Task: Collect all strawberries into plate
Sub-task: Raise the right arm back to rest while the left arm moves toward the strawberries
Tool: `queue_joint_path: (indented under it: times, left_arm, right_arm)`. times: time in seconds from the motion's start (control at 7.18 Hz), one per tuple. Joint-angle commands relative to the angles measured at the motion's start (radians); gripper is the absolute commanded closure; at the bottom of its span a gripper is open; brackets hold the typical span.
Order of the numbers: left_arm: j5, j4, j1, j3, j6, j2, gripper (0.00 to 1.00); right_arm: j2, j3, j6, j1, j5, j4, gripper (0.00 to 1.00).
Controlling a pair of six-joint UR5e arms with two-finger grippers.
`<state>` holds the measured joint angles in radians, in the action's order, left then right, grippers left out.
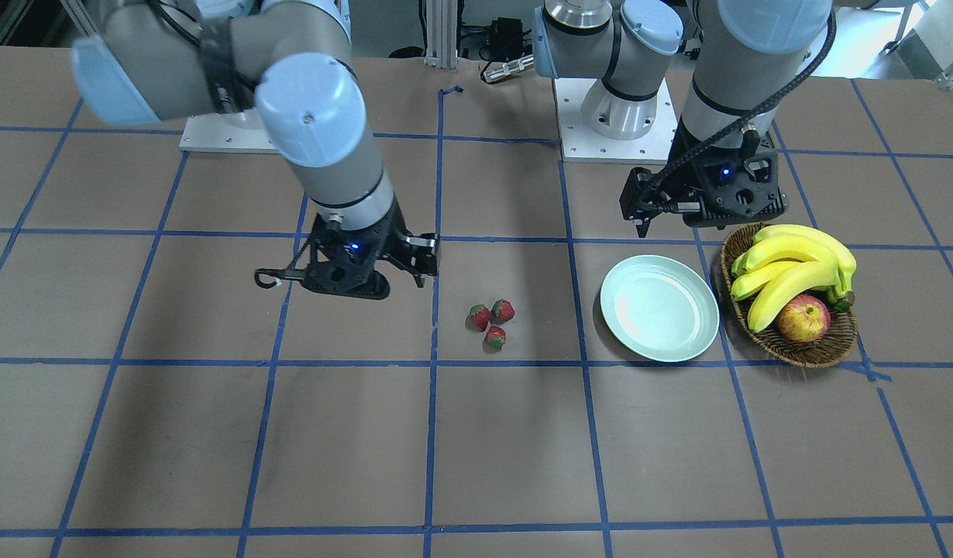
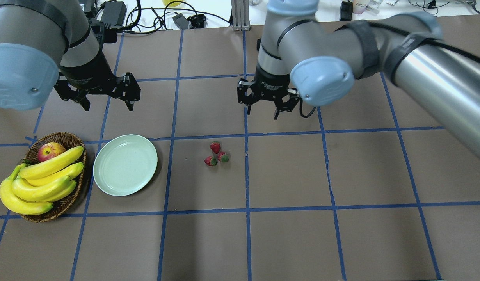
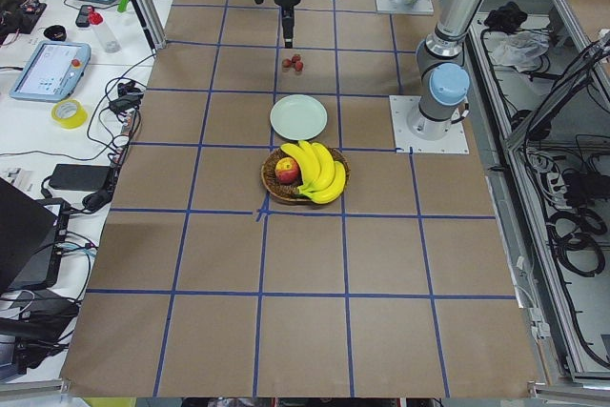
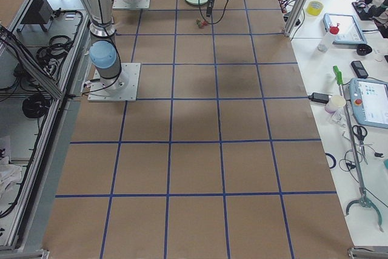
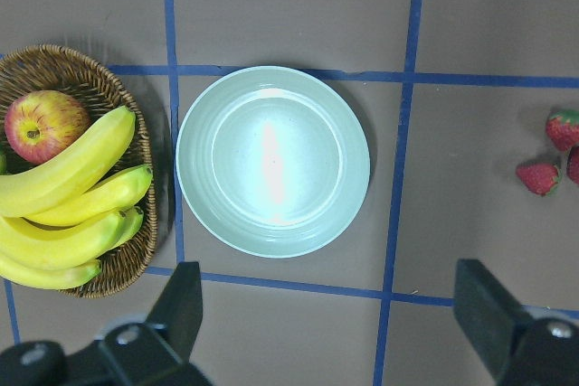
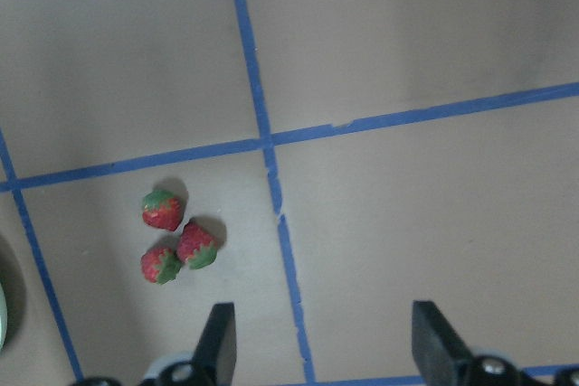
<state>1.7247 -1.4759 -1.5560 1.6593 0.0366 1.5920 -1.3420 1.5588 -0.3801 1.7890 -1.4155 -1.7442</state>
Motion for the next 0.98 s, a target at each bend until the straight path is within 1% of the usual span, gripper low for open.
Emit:
queue_joint_path:
  times: [0.0,0.14,0.28,0.42,0.56,0.7,0.84]
  left_arm:
    - [-0.067,0.084,-0.004,0.025,-0.003,0.034,0.0]
    - [-0.212,0.176,-0.006,0.072,-0.003,0.055,0.0]
    - [-0.267,0.202,-0.009,0.118,0.005,0.078,0.0]
    - [-0.278,0.203,-0.024,0.141,0.006,0.092,0.0]
    - [-0.274,0.241,-0.06,0.145,0.003,0.11,0.0]
    - [-0.283,0.32,-0.074,0.161,0.002,0.135,0.0]
    - [-0.301,0.319,-0.111,0.207,-0.003,0.149,0.0]
  right_arm:
    - [-0.095,-0.072,0.197,-0.15,-0.046,0.203,0.25]
    - [-0.144,-0.074,0.249,-0.195,-0.048,0.212,0.21]
    - [-0.192,-0.071,0.263,-0.204,-0.048,0.26,0.19]
    - [-0.213,-0.051,0.312,-0.203,-0.052,0.262,0.16]
    - [-0.217,-0.046,0.346,-0.2,-0.103,0.214,0.11]
    - [-0.214,-0.043,0.342,-0.204,-0.141,0.159,0.08]
    - [-0.21,-0.042,0.34,-0.201,-0.141,0.123,0.05]
